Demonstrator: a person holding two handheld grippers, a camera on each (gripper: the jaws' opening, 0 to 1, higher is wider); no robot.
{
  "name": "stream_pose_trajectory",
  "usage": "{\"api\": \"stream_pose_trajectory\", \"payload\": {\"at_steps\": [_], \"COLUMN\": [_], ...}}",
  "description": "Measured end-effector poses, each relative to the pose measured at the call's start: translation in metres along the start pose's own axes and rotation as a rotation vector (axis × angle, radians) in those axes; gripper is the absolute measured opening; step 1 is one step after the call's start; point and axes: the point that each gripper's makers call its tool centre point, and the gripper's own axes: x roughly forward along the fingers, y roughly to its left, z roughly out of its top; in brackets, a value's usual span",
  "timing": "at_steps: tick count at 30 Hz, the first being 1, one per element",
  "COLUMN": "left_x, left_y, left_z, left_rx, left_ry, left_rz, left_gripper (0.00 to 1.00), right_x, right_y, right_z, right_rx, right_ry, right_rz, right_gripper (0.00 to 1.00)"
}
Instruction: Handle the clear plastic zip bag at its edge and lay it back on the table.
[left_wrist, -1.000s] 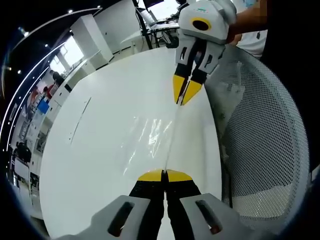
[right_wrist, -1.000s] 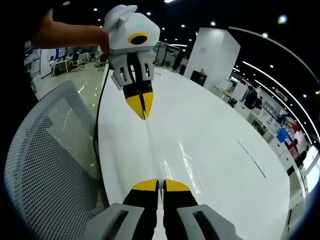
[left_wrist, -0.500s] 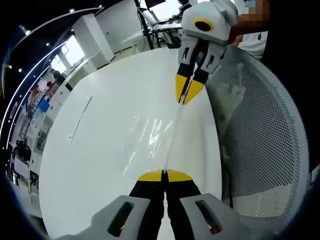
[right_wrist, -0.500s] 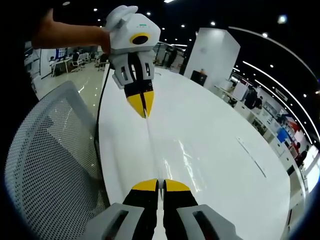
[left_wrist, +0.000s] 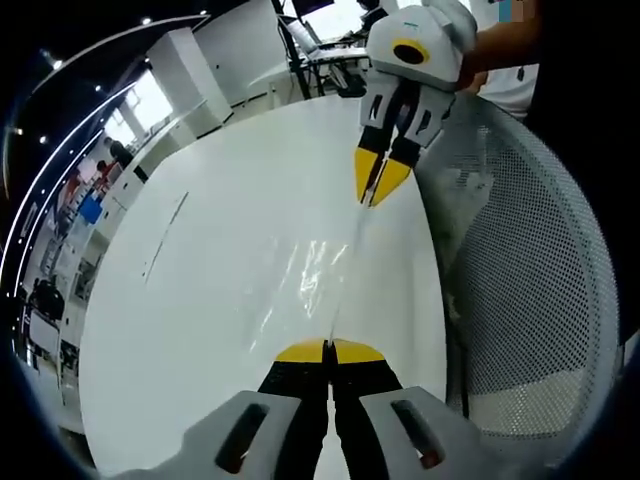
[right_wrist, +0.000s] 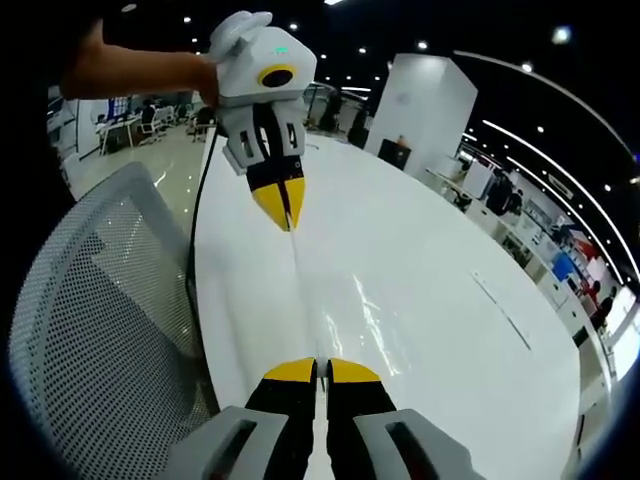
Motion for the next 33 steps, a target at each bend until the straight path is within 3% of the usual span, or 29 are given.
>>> {"api": "stream_pose_trajectory", "payload": {"at_steps": [6, 13, 17, 28, 33], "left_x": [-0.003, -0.003, -0.002, 0.000, 0.000], "left_y": [-0.008, -0.015, -0.019, -0.019, -0.020], "left_z": [0.009, 0.012, 0.014, 0.020, 0.021], "left_rx": [0.037, 0.096, 0.120, 0.146, 0.144], "left_ry": [-0.045, -0.043, -0.043, -0.044, -0.048], "left_rz": [-0.021, -0.028, -0.040, -0.036, -0.040], "left_gripper": [0.00, 0.00, 0.00, 0.00, 0.00], "right_x": [-0.002, -0.009, -0.016, -0.023, -0.015], "right_y": [0.001, -0.001, -0.002, -0.003, -0.002], "right_z": [-0.007, -0.007, 0.004, 0.044, 0.037], "right_rx": [0.017, 0.055, 0.107, 0.129, 0.108], "right_ry": [0.006, -0.004, -0.043, -0.129, -0.099], "right_rz": [0.011, 0.017, 0.037, 0.066, 0.073], "right_gripper": [0.00, 0.01, 0.06, 0.08, 0.07]}}
